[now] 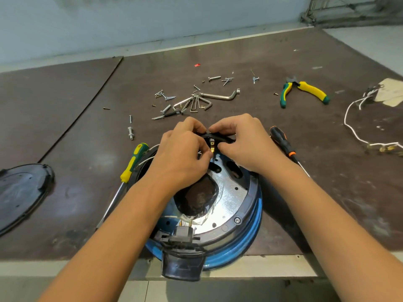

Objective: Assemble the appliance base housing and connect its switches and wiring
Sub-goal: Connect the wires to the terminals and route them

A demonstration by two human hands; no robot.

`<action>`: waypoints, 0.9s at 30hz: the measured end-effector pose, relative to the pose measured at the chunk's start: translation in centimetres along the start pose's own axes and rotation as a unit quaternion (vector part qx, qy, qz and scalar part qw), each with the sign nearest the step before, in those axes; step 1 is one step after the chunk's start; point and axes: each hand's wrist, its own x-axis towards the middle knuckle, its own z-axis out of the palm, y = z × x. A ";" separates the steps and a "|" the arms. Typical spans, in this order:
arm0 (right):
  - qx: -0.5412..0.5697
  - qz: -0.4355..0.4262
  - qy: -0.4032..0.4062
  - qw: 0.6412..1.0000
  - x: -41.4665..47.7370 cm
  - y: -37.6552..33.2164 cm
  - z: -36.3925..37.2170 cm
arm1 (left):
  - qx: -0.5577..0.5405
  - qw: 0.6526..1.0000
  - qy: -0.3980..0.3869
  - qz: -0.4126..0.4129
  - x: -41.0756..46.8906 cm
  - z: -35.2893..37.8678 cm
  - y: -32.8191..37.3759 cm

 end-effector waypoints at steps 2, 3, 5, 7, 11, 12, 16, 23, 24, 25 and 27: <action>-0.009 0.004 -0.015 1.000 0.1 0.1 0.0 | 0.009 1.000 -0.001 0.005 0.0 0.1 -0.1; -0.010 0.006 -0.020 1.000 0.2 0.1 0.0 | 0.011 1.000 0.000 0.006 0.0 0.1 -0.1; -0.009 0.009 -0.023 1.000 0.2 0.1 0.0 | 0.019 1.000 -0.003 0.006 0.0 0.1 0.1; -0.007 0.009 -0.024 1.000 0.2 0.0 0.0 | 0.028 1.000 -0.005 0.005 0.0 0.0 0.0; -0.006 0.011 -0.026 1.000 0.4 0.0 0.1 | 0.040 0.999 -0.015 0.004 0.1 0.1 -0.1; -0.009 0.009 -0.025 1.000 0.5 0.0 0.1 | 0.042 0.999 -0.017 0.005 0.2 0.1 -0.1; -0.016 0.002 -0.025 1.000 0.5 0.0 0.0 | 0.049 0.999 -0.020 0.013 0.2 0.1 0.2; -0.007 0.001 -0.032 0.999 0.4 0.1 -0.1 | 0.055 0.998 -0.027 0.021 0.1 -0.1 0.2; -0.007 0.000 -0.031 0.999 0.3 0.1 -0.1 | 0.055 0.998 -0.029 0.021 0.1 -0.1 0.2; -0.007 -0.001 -0.030 1.000 0.3 0.1 -0.1 | 0.057 0.998 -0.030 0.022 0.2 -0.1 0.3; -0.008 -0.004 -0.029 1.000 0.2 0.0 -0.1 | 0.062 0.997 -0.033 0.024 0.2 -0.2 0.3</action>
